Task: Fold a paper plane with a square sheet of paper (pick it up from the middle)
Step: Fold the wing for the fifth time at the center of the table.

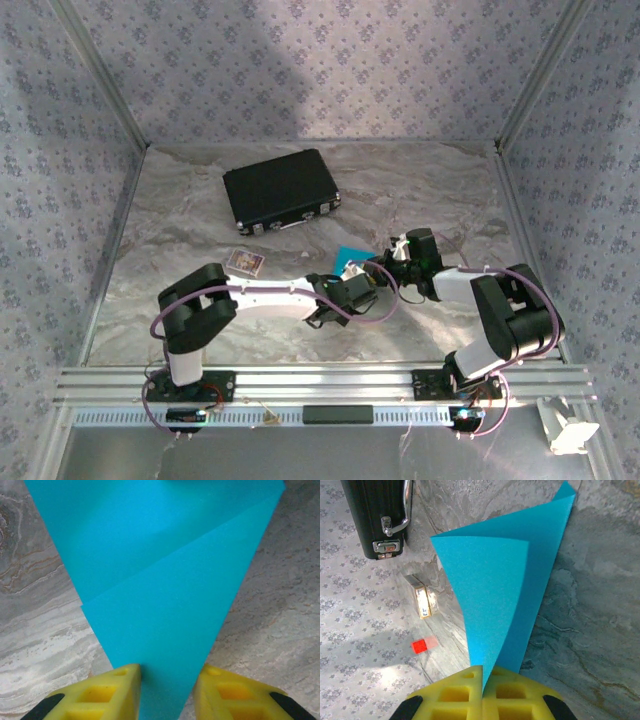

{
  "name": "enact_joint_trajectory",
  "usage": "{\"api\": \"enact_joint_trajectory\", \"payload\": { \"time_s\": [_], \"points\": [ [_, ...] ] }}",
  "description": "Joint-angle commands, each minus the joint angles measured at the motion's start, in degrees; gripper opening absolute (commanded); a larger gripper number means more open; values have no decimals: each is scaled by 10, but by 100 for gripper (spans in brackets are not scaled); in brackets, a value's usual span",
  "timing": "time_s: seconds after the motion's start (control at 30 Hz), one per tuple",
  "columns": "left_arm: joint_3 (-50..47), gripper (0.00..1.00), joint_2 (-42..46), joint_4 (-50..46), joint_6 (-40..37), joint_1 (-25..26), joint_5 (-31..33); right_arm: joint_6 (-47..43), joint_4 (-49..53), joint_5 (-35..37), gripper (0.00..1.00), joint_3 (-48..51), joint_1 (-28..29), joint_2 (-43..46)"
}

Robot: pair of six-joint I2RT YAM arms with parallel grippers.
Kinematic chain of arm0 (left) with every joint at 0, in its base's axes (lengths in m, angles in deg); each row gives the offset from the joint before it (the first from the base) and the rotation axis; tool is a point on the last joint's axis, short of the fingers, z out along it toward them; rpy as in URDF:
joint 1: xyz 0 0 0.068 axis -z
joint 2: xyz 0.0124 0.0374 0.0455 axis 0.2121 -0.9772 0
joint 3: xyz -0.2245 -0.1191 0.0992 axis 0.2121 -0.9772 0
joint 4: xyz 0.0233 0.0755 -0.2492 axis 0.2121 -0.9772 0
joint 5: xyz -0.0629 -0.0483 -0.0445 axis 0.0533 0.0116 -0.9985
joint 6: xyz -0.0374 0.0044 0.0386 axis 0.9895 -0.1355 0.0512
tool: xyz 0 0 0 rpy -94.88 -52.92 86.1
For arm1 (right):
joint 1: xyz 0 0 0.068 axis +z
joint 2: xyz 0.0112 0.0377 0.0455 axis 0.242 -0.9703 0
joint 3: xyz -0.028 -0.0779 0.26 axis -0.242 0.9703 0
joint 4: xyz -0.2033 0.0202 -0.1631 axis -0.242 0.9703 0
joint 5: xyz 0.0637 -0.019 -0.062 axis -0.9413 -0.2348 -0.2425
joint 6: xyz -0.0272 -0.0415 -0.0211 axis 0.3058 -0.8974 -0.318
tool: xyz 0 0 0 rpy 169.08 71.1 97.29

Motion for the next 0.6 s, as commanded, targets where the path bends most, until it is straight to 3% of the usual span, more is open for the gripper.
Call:
{"api": "enact_joint_trajectory", "payload": {
  "time_s": [0.0,0.43,0.57],
  "points": [
    [17,32,-13,-19,-12,8,23,10,8,2,0,0,-2,12],
    [13,35,-13,-9,-22,17,34,9,12,5,0,0,-2,12],
    [3,29,-5,5,-22,19,34,9,12,6,0,2,-2,12]
  ]
}}
